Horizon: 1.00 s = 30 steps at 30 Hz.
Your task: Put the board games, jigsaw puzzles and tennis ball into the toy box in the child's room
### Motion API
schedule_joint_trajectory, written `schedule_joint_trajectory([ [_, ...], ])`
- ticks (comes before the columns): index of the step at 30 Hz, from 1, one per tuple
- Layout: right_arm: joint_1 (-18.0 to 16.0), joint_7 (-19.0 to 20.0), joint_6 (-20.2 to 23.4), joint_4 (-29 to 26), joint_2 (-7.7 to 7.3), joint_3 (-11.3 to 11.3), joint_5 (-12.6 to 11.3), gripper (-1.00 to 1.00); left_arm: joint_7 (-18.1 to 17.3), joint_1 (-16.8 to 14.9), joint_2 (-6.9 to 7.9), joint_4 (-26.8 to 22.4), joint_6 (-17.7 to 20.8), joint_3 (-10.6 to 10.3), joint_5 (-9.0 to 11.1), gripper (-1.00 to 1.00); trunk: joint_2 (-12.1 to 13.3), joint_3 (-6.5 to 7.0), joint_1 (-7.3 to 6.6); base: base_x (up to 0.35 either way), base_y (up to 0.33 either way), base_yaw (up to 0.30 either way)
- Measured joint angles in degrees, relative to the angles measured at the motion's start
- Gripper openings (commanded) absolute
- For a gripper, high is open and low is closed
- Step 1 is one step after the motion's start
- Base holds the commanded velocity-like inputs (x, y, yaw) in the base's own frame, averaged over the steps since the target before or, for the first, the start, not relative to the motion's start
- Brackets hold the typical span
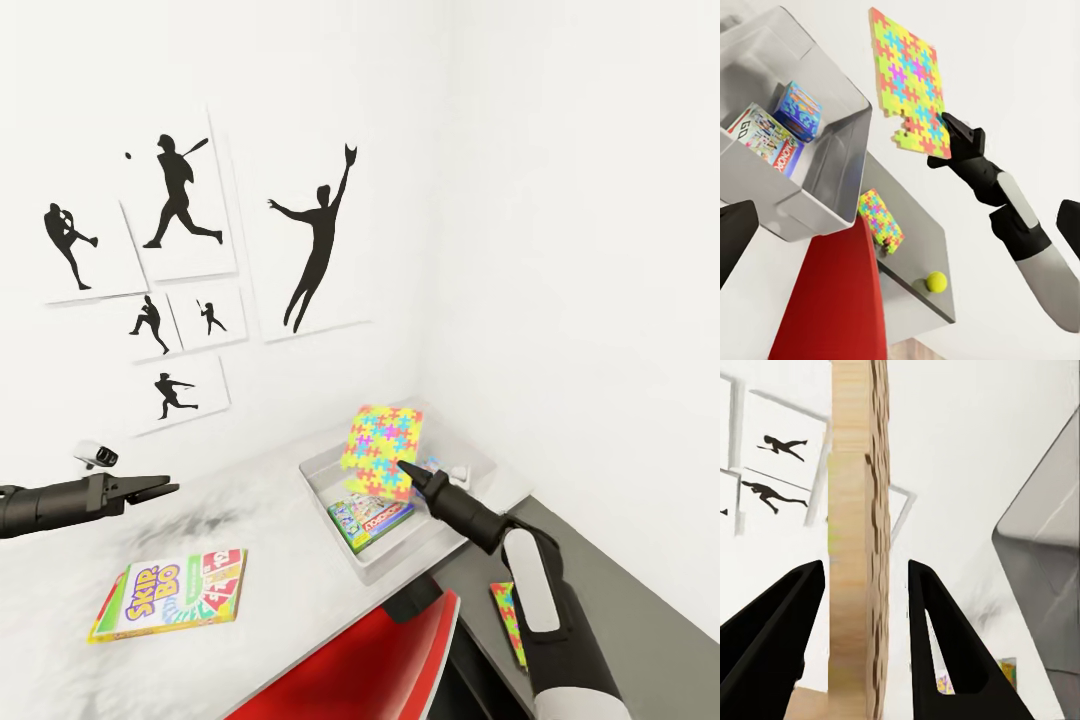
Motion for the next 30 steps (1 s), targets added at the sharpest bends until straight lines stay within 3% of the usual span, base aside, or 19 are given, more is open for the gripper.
schedule_joint_trajectory([
  [4, -1.0, -7.4, -0.02, 0.26, 0.54, -0.32, -1.64, -1.0, 0.0, 0.0, -0.13, 0.01, -0.02, -0.03, 0.02, 1.0, 0.0, 0.0, 0.0, 0.0, 0.0, 0.0],
  [5, -2.07, -11.03, -0.08, 0.45, 0.54, -0.36, -2.78, -1.0, 0.0, -0.01, -0.14, 0.03, -0.03, -0.02, 0.02, 1.0, 0.0, 0.01, 0.0, 0.0, 0.0, 0.0],
  [7, -4.65, -19.63, -0.21, 1.6, 0.54, -0.4, -5.65, -1.0, 0.0, -0.02, -0.14, 0.01, -0.01, 0.0, 0.02, 1.0, 0.0, 0.0, 0.0, 0.0, 0.0, 0.0],
  [10, -7.63, -28.4, -1.2, 4.62, 0.54, -0.5, -10.5, -1.0, 0.0, -0.02, -0.14, 0.01, -0.03, -0.01, 0.08, 1.0, 0.01, 0.0, 0.0, 0.0, 0.0, 0.0],
  [14, -11.44, -36.51, -5.63, 10.02, 0.55, -0.21, -16.5, -1.0, 0.0, -0.03, -0.12, 0.03, -0.03, 0.02, 0.1, 1.0, 0.01, 0.0, 0.0, 0.0, 0.0, 0.0],
  [18, -15.2, -41.12, -7.55, 17.65, 0.55, -0.01, -18.19, -1.0, 0.0, -0.03, -0.06, 0.04, -0.04, 0.04, 0.11, 1.0, 0.01, 0.0, 0.0, 0.0, 0.0, 0.0],
  [20, -16.25, -41.64, -8.42, 20.52, 0.55, 0.04, -18.23, -1.0, 0.0, -0.03, -0.06, 0.03, -0.04, 0.04, 0.11, 1.0, 0.01, 0.0, 0.0, 0.0, 0.0, 0.0],
  [22, -16.86, -41.95, -12.11, 23.24, 0.54, 0.23, -18.3, -1.0, 0.0, 0.0, -0.05, 0.05, -0.03, 0.04, 0.11, 1.0, 0.01, 0.0, 0.0, 0.0, 0.0, 0.0],
  [25, -17.15, -42.11, -18.42, 24.92, 0.55, 3.02, -18.67, -1.0, 0.0, -0.01, -0.05, 0.06, -0.03, 0.04, 0.17, 1.0, 0.0, 0.0, 0.0, 0.0, 0.0, 0.0],
  [28, -17.31, -42.24, -21.3, 26.33, 0.55, 6.43, -19.04, -1.0, 0.0, 0.0, -0.05, 0.06, -0.03, 0.04, 0.19, 1.0, 0.0, 0.0, 0.0, 0.0, 0.0, 0.0],
  [30, -17.35, -42.27, -22.03, 26.9, 0.55, 7.38, -19.15, -1.0, 0.0, 0.01, -0.05, 0.06, -0.03, 0.04, 0.19, 1.0, 0.0, 0.0, 0.0, 0.0, 0.0, 0.0],
])
